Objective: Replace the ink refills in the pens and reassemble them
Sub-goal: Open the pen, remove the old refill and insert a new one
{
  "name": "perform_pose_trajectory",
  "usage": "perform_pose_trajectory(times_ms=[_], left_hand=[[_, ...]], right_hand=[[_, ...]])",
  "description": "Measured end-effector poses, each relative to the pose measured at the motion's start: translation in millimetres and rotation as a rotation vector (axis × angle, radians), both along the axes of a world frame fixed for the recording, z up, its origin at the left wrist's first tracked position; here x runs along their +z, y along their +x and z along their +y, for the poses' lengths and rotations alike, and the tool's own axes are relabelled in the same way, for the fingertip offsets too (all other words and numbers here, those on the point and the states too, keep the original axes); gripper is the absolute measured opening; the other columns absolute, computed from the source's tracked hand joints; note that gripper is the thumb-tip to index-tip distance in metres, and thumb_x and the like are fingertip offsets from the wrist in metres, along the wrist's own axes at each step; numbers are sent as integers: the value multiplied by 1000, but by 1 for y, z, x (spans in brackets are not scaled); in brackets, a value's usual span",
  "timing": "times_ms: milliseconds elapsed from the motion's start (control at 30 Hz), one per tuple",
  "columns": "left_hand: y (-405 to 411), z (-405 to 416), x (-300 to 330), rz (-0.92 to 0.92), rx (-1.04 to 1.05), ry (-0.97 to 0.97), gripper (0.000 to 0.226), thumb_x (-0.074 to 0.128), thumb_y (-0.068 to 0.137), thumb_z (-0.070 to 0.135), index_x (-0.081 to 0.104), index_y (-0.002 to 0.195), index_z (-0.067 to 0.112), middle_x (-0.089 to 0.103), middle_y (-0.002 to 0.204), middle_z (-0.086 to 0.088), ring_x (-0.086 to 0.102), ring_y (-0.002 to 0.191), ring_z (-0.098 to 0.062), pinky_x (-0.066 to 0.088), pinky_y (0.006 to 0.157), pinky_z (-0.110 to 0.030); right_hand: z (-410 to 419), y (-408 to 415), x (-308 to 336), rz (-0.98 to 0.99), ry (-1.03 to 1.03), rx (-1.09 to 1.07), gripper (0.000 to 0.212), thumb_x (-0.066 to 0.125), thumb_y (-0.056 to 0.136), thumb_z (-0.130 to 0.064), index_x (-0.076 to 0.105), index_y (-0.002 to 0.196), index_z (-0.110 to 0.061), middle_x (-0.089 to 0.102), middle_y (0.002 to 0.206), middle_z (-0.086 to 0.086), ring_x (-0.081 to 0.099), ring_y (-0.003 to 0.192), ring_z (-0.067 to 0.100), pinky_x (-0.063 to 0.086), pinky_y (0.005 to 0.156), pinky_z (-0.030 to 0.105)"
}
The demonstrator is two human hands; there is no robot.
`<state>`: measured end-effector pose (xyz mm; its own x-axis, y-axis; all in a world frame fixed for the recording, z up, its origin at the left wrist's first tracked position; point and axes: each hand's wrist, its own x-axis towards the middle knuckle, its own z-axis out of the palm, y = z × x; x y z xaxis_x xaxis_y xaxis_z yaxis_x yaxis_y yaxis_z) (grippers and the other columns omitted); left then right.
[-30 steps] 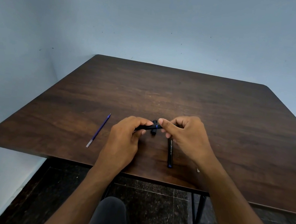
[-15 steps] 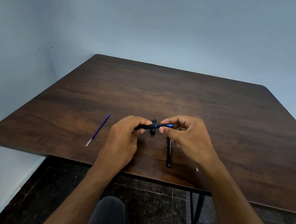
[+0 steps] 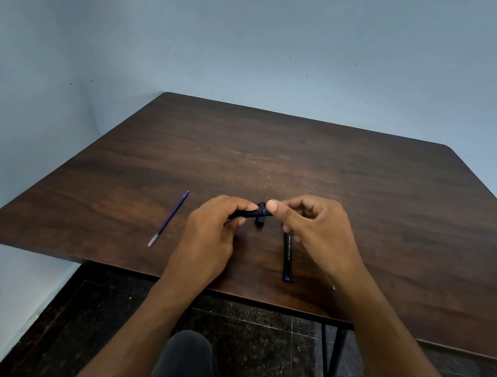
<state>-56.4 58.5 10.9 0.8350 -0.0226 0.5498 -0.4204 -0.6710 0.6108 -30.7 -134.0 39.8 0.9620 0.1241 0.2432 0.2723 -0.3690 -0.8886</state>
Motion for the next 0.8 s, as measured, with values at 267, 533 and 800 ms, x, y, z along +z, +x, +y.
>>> perform_pose_trajectory(times_ms=[267,533,800], left_hand=[[-1,0,1,24,4,18,30,65,91,0,70,113,19,68,108,9,56,98,8,36,89,0],[-2,0,2,13,7,23,30,66,91,-1,71,114,18,70,109,7,58,103,2,37,91,-1],[-1,0,3,32,11,10,30,65,91,-1,71,113,19,69,109,7,56,101,4,37,90,-1]], right_hand=[[-4,-4,-4,-7,58,102,9,81,85,-17,78,92,-22,70,64,-16,59,55,-2,43,52,11],[3,-3,-2,-61,-30,4,34,73,86,-52,74,67,-24,70,62,2,57,51,22,49,56,34],[-7,0,1,-16,-10,109,24,85,81,-18,76,102,-22,77,83,-7,69,67,7,53,60,21]])
